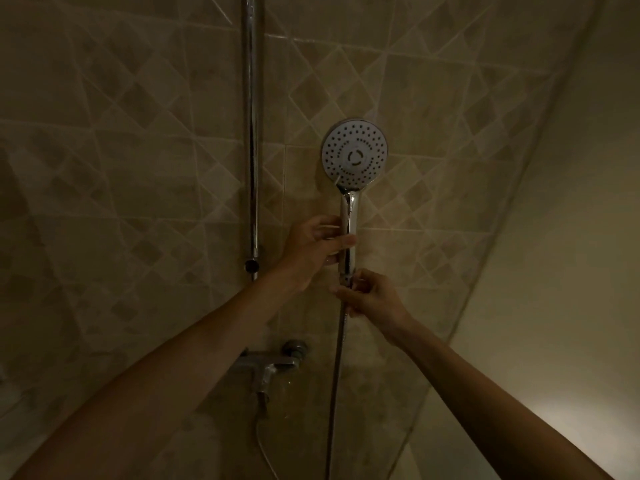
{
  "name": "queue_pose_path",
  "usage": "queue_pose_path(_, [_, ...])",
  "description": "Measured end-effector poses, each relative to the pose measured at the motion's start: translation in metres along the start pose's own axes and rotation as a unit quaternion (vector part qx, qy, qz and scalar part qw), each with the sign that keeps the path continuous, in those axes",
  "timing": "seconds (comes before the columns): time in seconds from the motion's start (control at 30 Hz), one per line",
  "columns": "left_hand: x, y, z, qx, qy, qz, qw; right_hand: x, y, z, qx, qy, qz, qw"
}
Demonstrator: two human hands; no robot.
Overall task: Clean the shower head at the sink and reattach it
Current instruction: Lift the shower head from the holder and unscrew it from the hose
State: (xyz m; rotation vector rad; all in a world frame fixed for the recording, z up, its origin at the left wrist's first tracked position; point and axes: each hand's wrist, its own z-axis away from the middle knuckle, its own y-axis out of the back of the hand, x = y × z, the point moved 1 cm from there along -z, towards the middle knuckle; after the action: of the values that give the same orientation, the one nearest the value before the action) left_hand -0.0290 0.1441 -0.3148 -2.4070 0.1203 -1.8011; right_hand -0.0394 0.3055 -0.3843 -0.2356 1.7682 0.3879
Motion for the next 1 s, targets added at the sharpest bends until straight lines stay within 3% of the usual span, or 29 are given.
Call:
queue_pose_path(0.13, [0.001,0.002,0.000,0.009,-0.002,0.001,1.000,-0.002,0.004,0.006,-0.060,-0.007,-0.008,0.998])
queue_pose_path(0.27, [0.000,0.001,0.000,0.010,-0.001,0.000,1.000,-0.006,0.004,0.006,0.000,-0.006,0.037,0.999])
queue_pose_path(0.4, [0.000,-0.001,0.000,0.005,-0.004,-0.002,1.000,-0.006,-0.001,0.006,0.038,-0.017,0.002,0.999])
queue_pose_path(0.6, [0.002,0.002,-0.001,0.009,-0.002,-0.002,1.000,-0.003,0.004,0.011,-0.037,0.002,-0.014,0.999])
queue_pose_path(0.8, [-0.001,-0.001,-0.003,0.012,-0.007,0.006,1.000,-0.001,-0.007,0.004,0.087,-0.021,-0.017,0.996])
queue_pose_path(1.0, [0.000,0.004,-0.004,0.014,-0.009,-0.006,1.000,0.000,-0.004,0.010,-0.015,0.018,-0.008,1.000])
